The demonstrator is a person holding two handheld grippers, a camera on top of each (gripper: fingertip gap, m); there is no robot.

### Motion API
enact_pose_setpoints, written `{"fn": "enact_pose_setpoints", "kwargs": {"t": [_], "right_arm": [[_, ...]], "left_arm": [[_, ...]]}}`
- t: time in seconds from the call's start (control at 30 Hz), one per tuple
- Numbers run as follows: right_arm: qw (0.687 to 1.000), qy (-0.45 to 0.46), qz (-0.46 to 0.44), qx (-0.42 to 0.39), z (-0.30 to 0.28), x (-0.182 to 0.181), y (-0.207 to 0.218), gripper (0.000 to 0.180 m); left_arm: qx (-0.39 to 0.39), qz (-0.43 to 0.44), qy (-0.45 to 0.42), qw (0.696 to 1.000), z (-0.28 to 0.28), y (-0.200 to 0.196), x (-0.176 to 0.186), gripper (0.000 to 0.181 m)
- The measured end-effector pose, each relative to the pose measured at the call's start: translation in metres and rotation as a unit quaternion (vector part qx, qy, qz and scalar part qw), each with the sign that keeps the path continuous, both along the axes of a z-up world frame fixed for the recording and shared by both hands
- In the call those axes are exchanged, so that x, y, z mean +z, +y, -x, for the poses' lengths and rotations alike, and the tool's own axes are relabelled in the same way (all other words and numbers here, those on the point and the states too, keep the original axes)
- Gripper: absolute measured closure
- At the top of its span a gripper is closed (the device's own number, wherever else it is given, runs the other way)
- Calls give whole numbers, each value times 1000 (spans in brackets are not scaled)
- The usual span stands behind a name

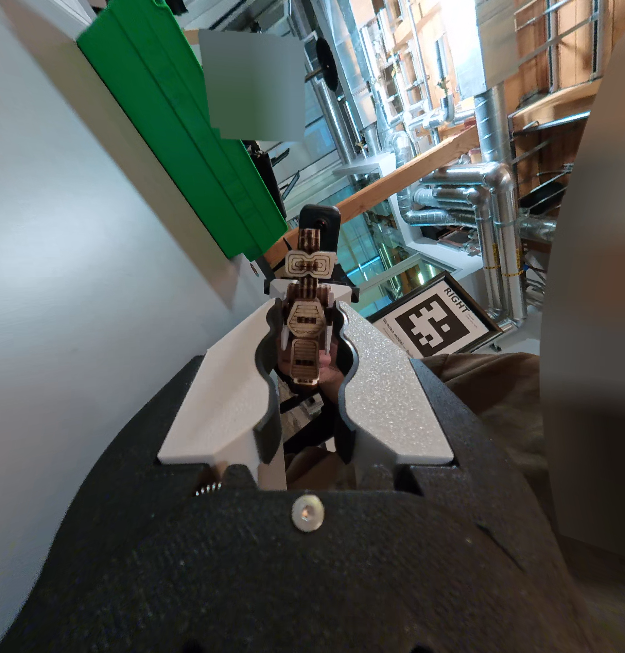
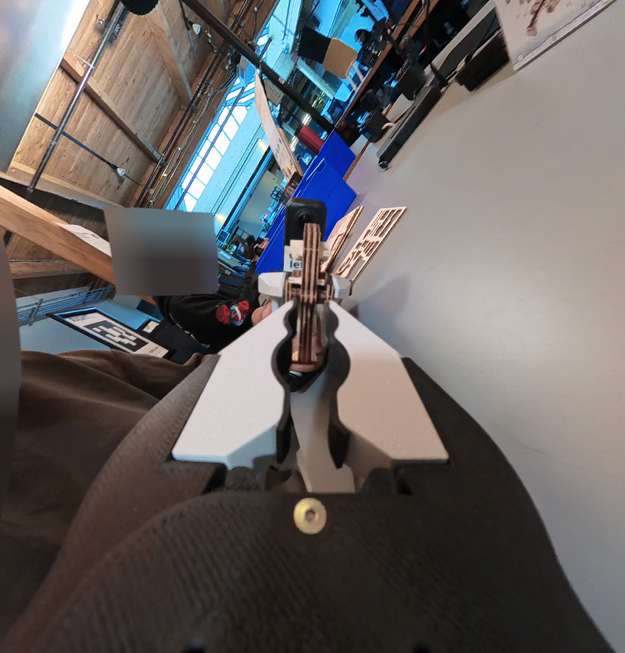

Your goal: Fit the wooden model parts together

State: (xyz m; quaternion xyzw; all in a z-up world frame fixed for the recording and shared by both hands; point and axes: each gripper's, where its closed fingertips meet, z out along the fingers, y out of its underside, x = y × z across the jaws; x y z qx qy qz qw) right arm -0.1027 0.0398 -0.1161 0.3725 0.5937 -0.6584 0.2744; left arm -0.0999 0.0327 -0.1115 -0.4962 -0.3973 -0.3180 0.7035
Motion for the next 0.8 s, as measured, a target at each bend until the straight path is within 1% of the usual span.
{"fn": "enact_pose_setpoints", "kwargs": {"t": [0.07, 0.13, 0.23, 0.3, 0.4, 0.53, 0.6, 0.67, 0.73, 0.8], "right_arm": [[1000, 8, -2, -11, 6, 1, 4, 160], [999, 37, -20, -15, 9, 0, 8, 154], [987, 124, -101, 9, 2, -9, 5, 147], [966, 190, -169, 48, -8, -20, 2, 155], [922, 270, -257, 106, -25, -41, 0, 161], [867, 324, -339, 169, -42, -68, -1, 163], [851, 332, -361, 188, -47, -77, -1, 162], [843, 335, -372, 196, -49, -82, -1, 160], [835, 337, -388, 199, -47, -87, 2, 159], [828, 344, -404, 181, -38, -89, 4, 163]], "left_arm": [[16, -2, -6, 1000, 6, -6, -1, 157], [40, 3, -12, 999, 14, -13, -3, 157], [84, 25, -19, 996, 28, -30, -9, 157], [103, 41, -20, 994, 35, -39, -12, 157], [109, 56, -21, 992, 37, -41, -16, 156], [101, 72, -17, 992, 35, -37, -19, 156], [98, 73, -17, 992, 35, -36, -19, 156], [95, 71, -20, 993, 35, -36, -19, 156], [93, 69, -21, 993, 34, -36, -19, 156], [89, 70, -22, 993, 34, -35, -20, 156]]}}
